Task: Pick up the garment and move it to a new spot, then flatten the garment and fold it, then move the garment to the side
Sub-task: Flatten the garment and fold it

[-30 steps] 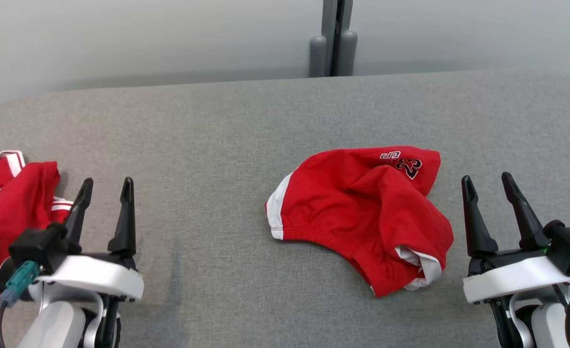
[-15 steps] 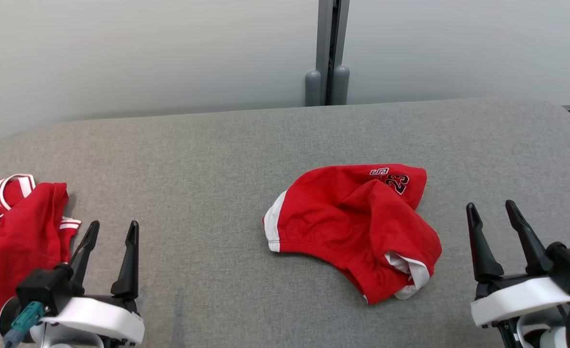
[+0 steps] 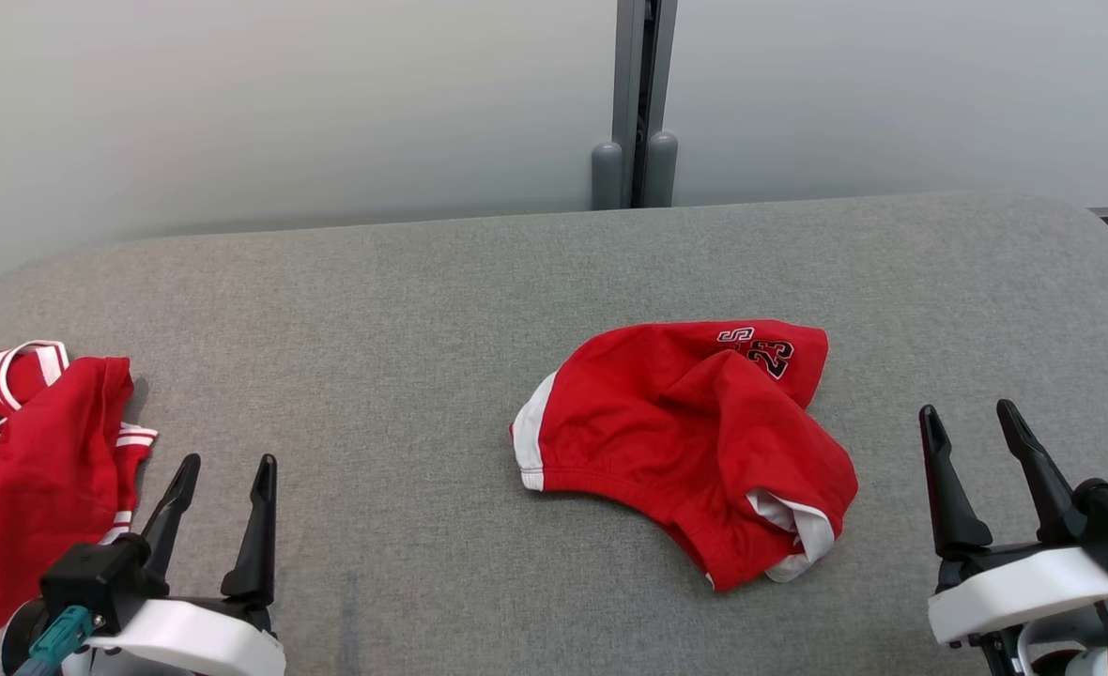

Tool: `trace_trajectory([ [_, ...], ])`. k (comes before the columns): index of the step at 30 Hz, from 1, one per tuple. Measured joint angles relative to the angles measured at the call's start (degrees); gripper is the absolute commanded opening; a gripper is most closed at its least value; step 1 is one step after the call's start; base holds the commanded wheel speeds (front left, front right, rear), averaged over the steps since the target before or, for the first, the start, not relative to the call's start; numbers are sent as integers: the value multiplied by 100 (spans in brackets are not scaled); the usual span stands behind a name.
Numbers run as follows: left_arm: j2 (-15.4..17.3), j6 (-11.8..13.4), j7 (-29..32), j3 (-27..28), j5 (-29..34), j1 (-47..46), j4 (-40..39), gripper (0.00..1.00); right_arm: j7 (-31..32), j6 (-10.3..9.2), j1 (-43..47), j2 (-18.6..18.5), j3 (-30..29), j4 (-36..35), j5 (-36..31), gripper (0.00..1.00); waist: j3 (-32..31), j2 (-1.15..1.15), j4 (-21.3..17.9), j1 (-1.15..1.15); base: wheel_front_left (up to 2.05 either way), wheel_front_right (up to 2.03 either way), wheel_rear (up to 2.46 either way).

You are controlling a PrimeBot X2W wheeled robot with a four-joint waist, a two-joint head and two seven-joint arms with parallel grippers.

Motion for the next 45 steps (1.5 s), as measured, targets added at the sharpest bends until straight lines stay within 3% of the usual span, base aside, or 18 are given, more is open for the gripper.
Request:
trace_trajectory([
  [25, 27, 89, 141, -178, 51, -152, -145, 100, 44, 0, -12, 26, -25, -38, 4, 100, 194, 0, -2, 0, 0, 0, 0],
  [28, -45, -70, 380, -527, 145, -362, -246, 100, 47, 0, -30, 29, -16, -81, 2, 100, 281, 0, 16, 0, 0, 0, 0],
  [35, -571, -628, 981, -1601, 324, -917, -321, 100, 41, 0, -185, 44, 70, -107, -4, 100, 581, 0, -16, 0, 0, 0, 0],
  [45, -1212, -1403, 1481, -2636, 279, -1676, 218, 100, -66, 0, -496, 57, 110, -64, 21, 100, 1127, 0, -213, 0, 0, 0, 0],
])
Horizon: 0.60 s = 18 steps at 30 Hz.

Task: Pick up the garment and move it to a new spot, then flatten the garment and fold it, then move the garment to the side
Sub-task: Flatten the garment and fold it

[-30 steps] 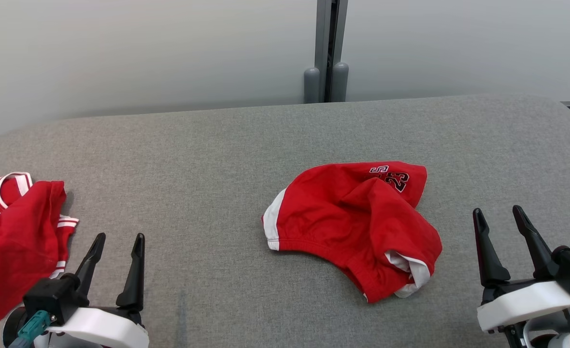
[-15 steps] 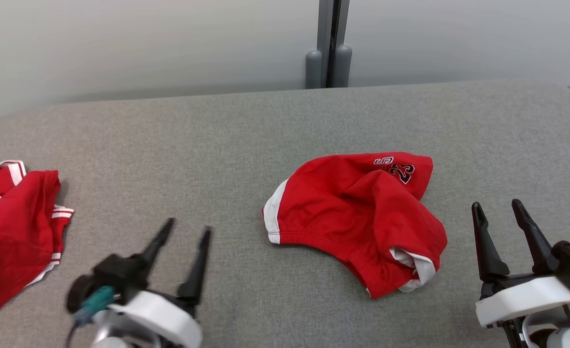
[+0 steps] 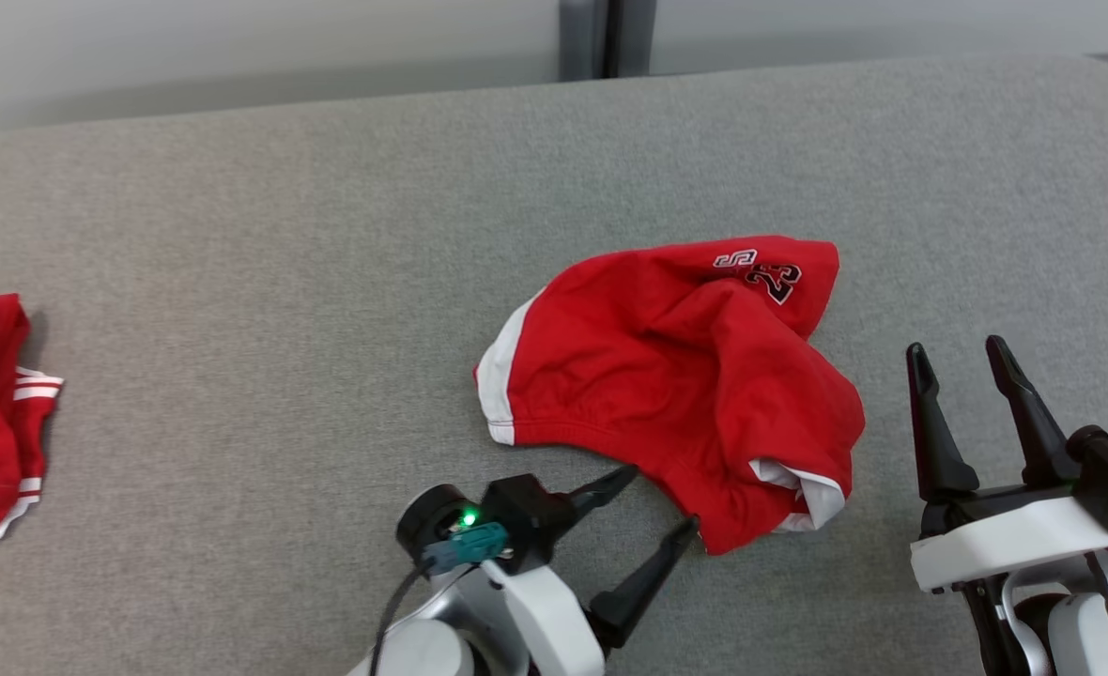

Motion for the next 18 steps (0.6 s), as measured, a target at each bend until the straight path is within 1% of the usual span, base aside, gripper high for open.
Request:
trace_trajectory([
  [3, -114, -103, 91, -290, -81, -214, 216, 100, -48, 0, -75, 10, 46, 60, 26, 100, 190, 0, -90, 0, 0, 0, 0],
  [5, -133, -127, 107, -388, -112, -354, 387, 100, -102, 0, -147, 12, 59, 96, 62, 100, 296, 0, -168, 0, 0, 0, 0],
  [10, -166, -146, 94, -393, -167, -714, 820, 100, -266, 0, -260, 15, 114, 250, 215, 100, 531, 0, -359, 0, 0, 0, 0],
  [14, -216, -153, 220, -491, -241, -900, 1167, 100, -346, 0, -336, 16, 162, 375, 283, 100, 656, 0, -486, 0, 0, 0, 0],
  [15, -242, -154, 236, -515, -286, -931, 1244, 86, -380, 1, -362, 16, 175, 411, 301, 100, 677, 0, -516, 0, 0, 0, 0],
  [16, -263, -155, 207, -533, -305, -954, 1312, 35, -394, 0, -367, 18, 190, 437, 312, 100, 693, 0, -542, 0, 0, 0, 0],
  [17, -277, -169, 208, -578, -304, -1007, 1408, 0, -401, 0, -369, 16, 200, 469, 316, 100, 705, 0, -568, 0, 0, 0, 0],
  [18, -291, -170, 200, -590, -325, -1055, 1479, 0, -424, 0, -372, 18, 212, 487, 327, 100, 714, 0, -593, 0, 0, 0, 0],
])
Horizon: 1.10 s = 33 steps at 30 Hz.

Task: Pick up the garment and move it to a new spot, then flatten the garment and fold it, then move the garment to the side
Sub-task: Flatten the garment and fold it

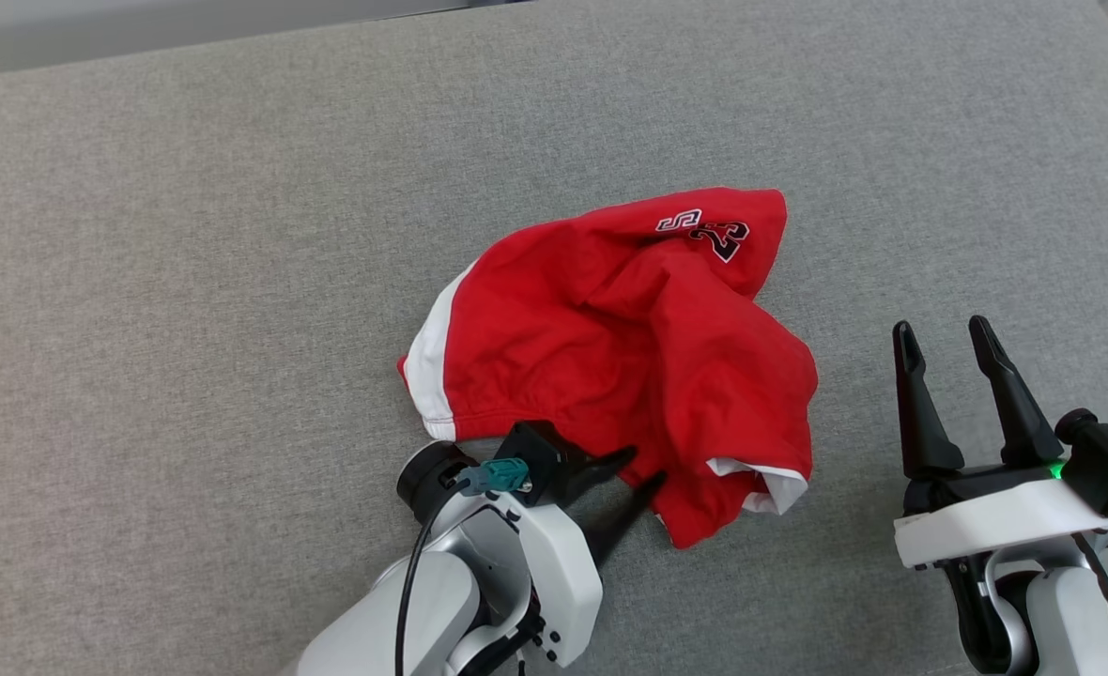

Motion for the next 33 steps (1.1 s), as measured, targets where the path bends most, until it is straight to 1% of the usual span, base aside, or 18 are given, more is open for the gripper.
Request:
trace_trajectory([
  [4, 1, -1, -169, -42, -25, -110, 178, 0, -59, 0, -79, 0, -8, 57, 29, 100, 4, 0, -47, 0, 0, 0, 0],
  [8, 89, 1, -404, 24, -40, -140, 188, 0, -87, 0, -77, -1, -74, 116, 31, 100, -29, 0, -10, 0, 0, 0, 0],
  [10, 154, 44, -511, 118, -40, -196, 136, 0, -93, 0, -78, 0, -85, 127, 40, 100, -47, 0, 22, 0, 0, 0, 0],
  [13, 328, 199, -677, 325, -49, -207, -68, 0, -101, 0, -80, 0, -113, 132, 67, 100, -89, 0, 84, 0, 0, 0, 0],
  [17, 690, 489, -794, 701, -131, -161, -512, 0, -83, 0, -78, 1, -136, 104, 62, 100, -172, 0, 197, 0, 0, 0, 0],
  [18, 899, 654, -792, 880, -172, -62, -747, 0, -49, 0, -77, 2, -143, 82, 59, 100, -213, 0, 265, 0, 0, 0, 0],
  [25, 1634, 1229, -711, 1560, -398, 417, -1606, 0, 56, 0, -77, 4, -156, -12, 23, 100, -323, 0, 505, 0, 0, 0, 0],
  [29, 2108, 1591, -668, 1940, -416, 745, -2146, 0, 109, 1, -76, 4, -211, -59, 0, 100, -344, 0, 632, 0, 0, 0, 0],
  [33, 2459, 1993, -642, 2291, -414, 1047, -2684, 0, 147, 0, -77, 4, -240, -79, -14, 100, -350, 0, 716, 0, 0, 0, 0],
])
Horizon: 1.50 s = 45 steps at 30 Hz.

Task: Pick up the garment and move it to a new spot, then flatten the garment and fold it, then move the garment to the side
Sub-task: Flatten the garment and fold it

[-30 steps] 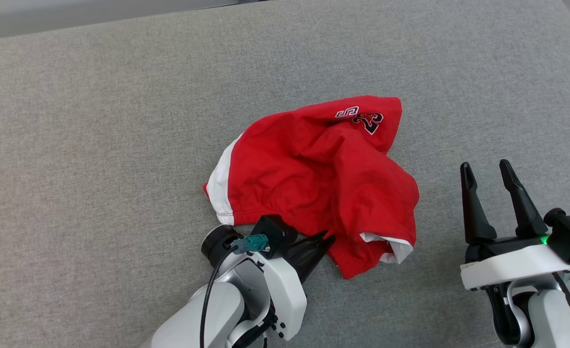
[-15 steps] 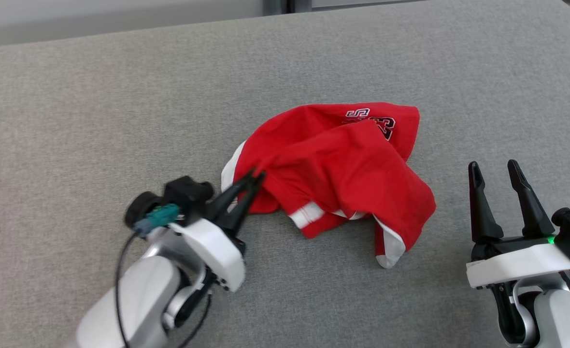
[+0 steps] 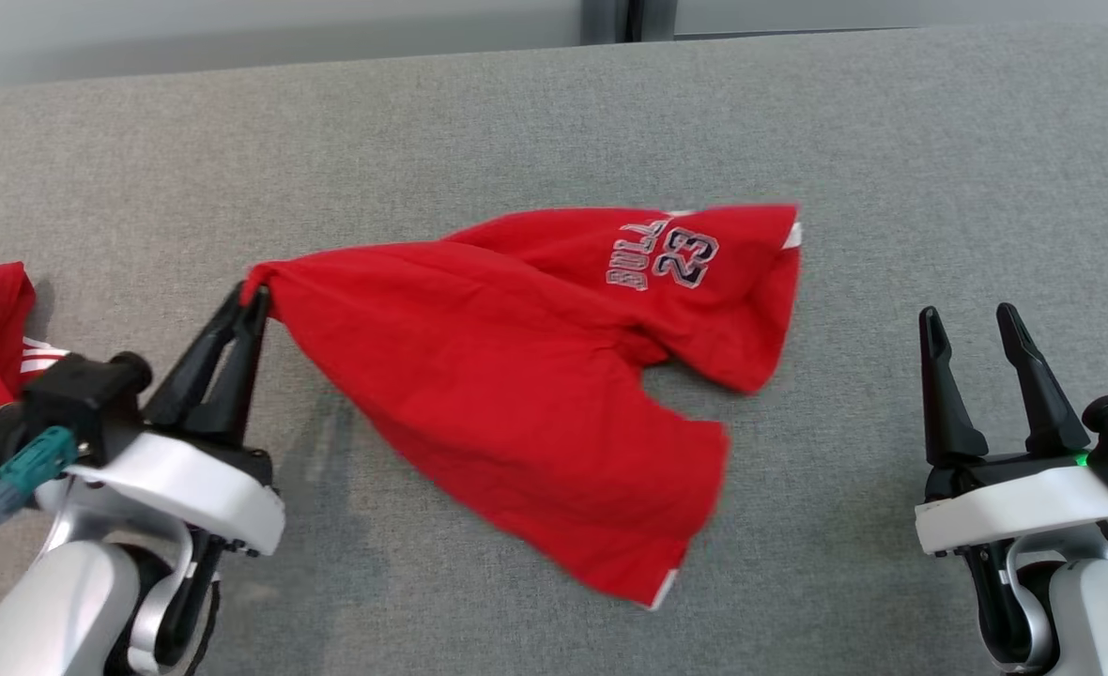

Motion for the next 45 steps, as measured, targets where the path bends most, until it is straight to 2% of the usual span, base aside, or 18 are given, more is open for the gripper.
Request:
trace_trajectory([
  [4, 125, 232, 59, 152, -55, 238, -304, 0, 18, 0, -2, 0, 29, -26, 0, 100, 12, 0, 15, 0, 0, 0, 0],
  [7, -56, 243, -23, 109, -142, 292, -156, 0, 22, 0, -7, 4, 109, -29, 7, 100, 36, 0, -19, 0, 0, 0, 0],
  [15, -778, -134, -833, -56, -255, 120, 1200, 0, 37, 0, -56, 2, 162, 31, 21, 100, 76, 0, -167, 0, 0, 0, 0],
  [16, -829, -174, -899, -51, -267, 97, 1341, 8, 36, 0, -56, 2, 156, 45, 20, 100, 62, 0, -175, 0, 0, 0, 0],
  [17, -899, -196, -968, -40, -290, 96, 1462, 40, 36, 0, -56, 0, 147, 53, 16, 100, 45, 0, -180, 0, 0, 0, 0],
  [18, -942, -211, -1021, -37, -298, 92, 1562, 85, 36, 0, -55, 1, 136, 53, 15, 100, 26, 0, -182, 0, 0, 0, 0],
  [19, -960, -211, -1071, -36, -276, 77, 1652, 100, 35, 0, -52, 2, 131, 55, 7, 100, 4, 0, -181, 0, 0, 0, 0],
  [26, -1066, -162, -1293, 279, -62, 70, 1760, 100, 51, 0, 5, 0, 89, 53, -68, 100, -202, 0, -118, 0, 0, 0, 0],
  [35, -1112, -154, -1314, 860, 427, 307, 1209, 100, 99, 0, 143, -1, -24, -62, -171, 100, -505, 0, 11, 0, 0, 0, 0],
  [40, -1034, -179, -1314, 943, 601, 590, 1074, 100, 191, 0, 302, -1, -34, -140, -257, 100, -722, 0, 43, 0, 0, 0, 0],
  [45, -903, -99, -1277, 945, 626, 959, 981, 100, 214, 0, 380, 0, -36, -194, -272, 100, -849, 0, 29, 0, 0, 0, 0],
])
